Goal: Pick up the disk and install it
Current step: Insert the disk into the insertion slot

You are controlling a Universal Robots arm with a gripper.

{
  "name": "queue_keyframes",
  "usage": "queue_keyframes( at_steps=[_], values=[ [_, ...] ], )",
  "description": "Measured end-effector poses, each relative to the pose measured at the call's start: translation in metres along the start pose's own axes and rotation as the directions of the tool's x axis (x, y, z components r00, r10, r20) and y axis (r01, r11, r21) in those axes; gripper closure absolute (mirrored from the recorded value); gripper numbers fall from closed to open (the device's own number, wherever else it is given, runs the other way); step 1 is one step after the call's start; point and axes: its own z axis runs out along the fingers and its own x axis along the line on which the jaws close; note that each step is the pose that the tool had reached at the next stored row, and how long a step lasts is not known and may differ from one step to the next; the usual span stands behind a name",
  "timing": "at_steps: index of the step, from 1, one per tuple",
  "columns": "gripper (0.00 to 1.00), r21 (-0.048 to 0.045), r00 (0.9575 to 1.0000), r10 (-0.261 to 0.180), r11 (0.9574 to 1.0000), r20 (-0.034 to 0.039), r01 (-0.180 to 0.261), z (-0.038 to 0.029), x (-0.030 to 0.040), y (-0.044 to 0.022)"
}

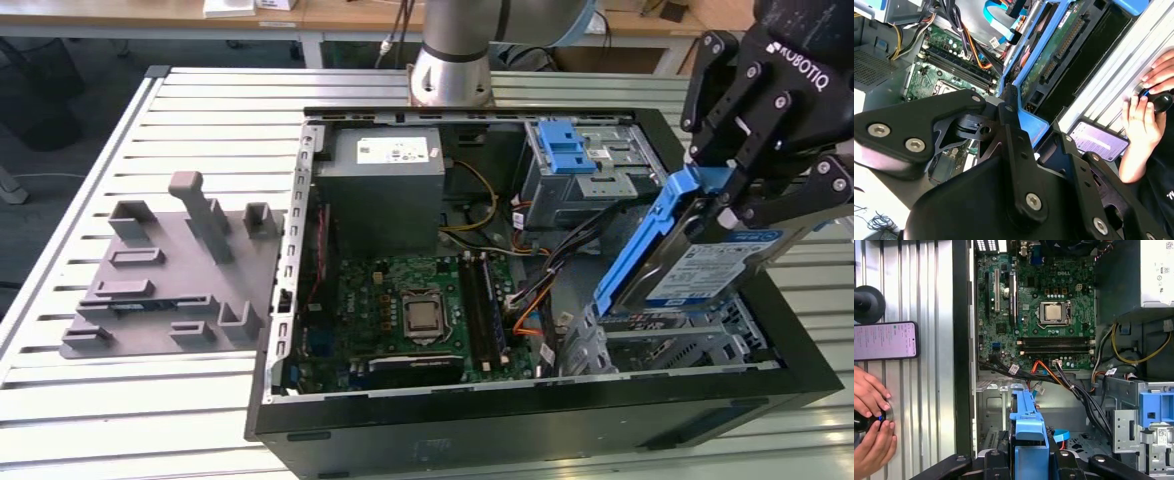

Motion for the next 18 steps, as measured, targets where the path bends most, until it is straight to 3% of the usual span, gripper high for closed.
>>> queue_keyframes(
  at_steps=[18],
  values=[
    [0.64,0.0001,1.0000,0.001,1.0000,0.0003,-0.001,0.0057,0.0046,-0.0024]
  ],
)
